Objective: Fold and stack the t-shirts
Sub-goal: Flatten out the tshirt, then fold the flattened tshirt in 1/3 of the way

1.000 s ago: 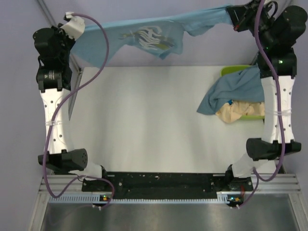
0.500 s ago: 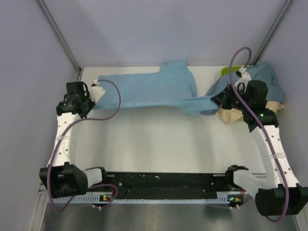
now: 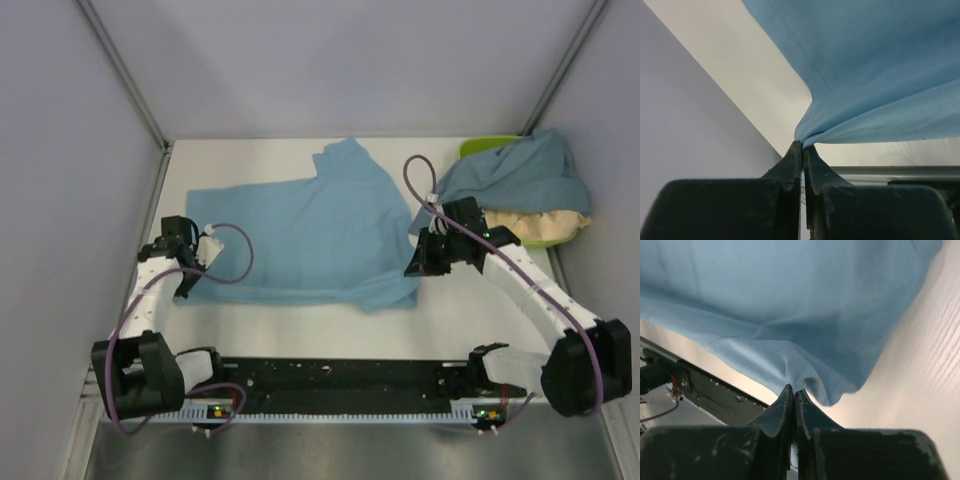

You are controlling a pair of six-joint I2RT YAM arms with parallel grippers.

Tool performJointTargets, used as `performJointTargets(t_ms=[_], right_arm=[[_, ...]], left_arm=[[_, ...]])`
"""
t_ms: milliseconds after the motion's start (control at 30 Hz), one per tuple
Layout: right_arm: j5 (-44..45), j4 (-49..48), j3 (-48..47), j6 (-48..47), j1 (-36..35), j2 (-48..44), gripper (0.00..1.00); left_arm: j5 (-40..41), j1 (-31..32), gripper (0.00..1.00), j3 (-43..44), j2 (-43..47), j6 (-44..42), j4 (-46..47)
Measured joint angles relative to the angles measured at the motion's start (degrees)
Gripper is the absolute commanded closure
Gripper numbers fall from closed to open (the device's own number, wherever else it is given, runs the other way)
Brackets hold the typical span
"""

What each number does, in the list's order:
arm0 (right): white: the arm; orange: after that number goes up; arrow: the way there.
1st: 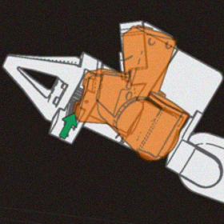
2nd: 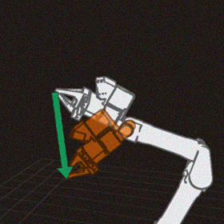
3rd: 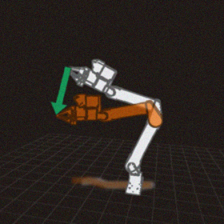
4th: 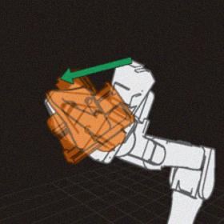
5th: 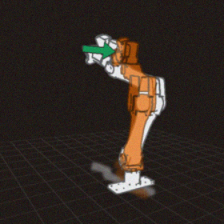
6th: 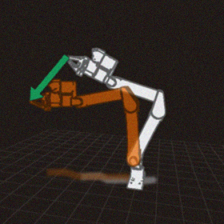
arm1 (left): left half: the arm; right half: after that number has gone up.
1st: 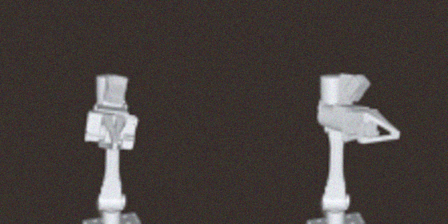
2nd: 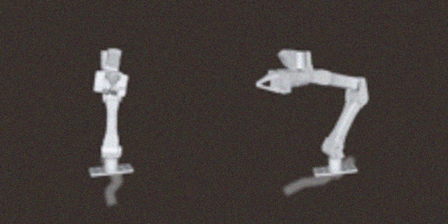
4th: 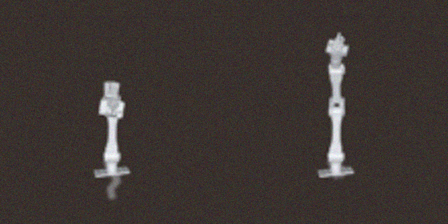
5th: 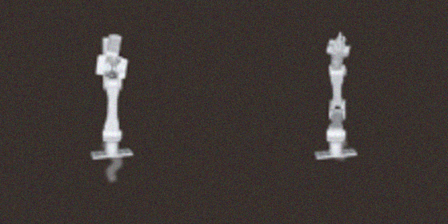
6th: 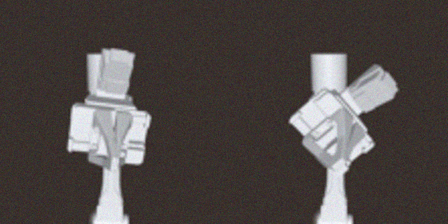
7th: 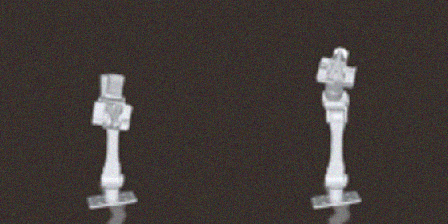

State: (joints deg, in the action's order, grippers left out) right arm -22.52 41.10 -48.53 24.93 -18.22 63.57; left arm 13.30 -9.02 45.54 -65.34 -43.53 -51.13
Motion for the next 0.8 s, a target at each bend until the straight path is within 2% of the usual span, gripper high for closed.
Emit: performJointTargets(t_ms=[200, 367, 567, 700, 800], right_arm=[[3.41, -3.39, -14.53, -7.26, 0.0, 20.94, 1.0], [5.86, -6.69, -27.28, -13.7, 0.0, 34.07, 1.0], [8.7, -7.08, -34.56, -20.15, 0.0, 44.28, 1.0], [9.99, -6.32, -36.89, -23.19, 0.0, 47.76, 1.0], [10.29, -5.62, -38.32, -24.65, 0.0, 48.72, 1.0]], left_arm=[[1.33, 0.0, 1.0, 2.16, -10.73, 0.61, 5.73], [1.38, 0.0, 1.0, 6.25, -18.6, 1.66, 8.72], [1.09, 0.0, 1.0, 9.14, -23.26, 2.16, 9.73], [0.79, 0.0, 0.99, 10.32, -24.33, 2.51, 10.43], [0.59, 0.0, 0.95, 10.99, -24.79, 2.71, 10.49]])
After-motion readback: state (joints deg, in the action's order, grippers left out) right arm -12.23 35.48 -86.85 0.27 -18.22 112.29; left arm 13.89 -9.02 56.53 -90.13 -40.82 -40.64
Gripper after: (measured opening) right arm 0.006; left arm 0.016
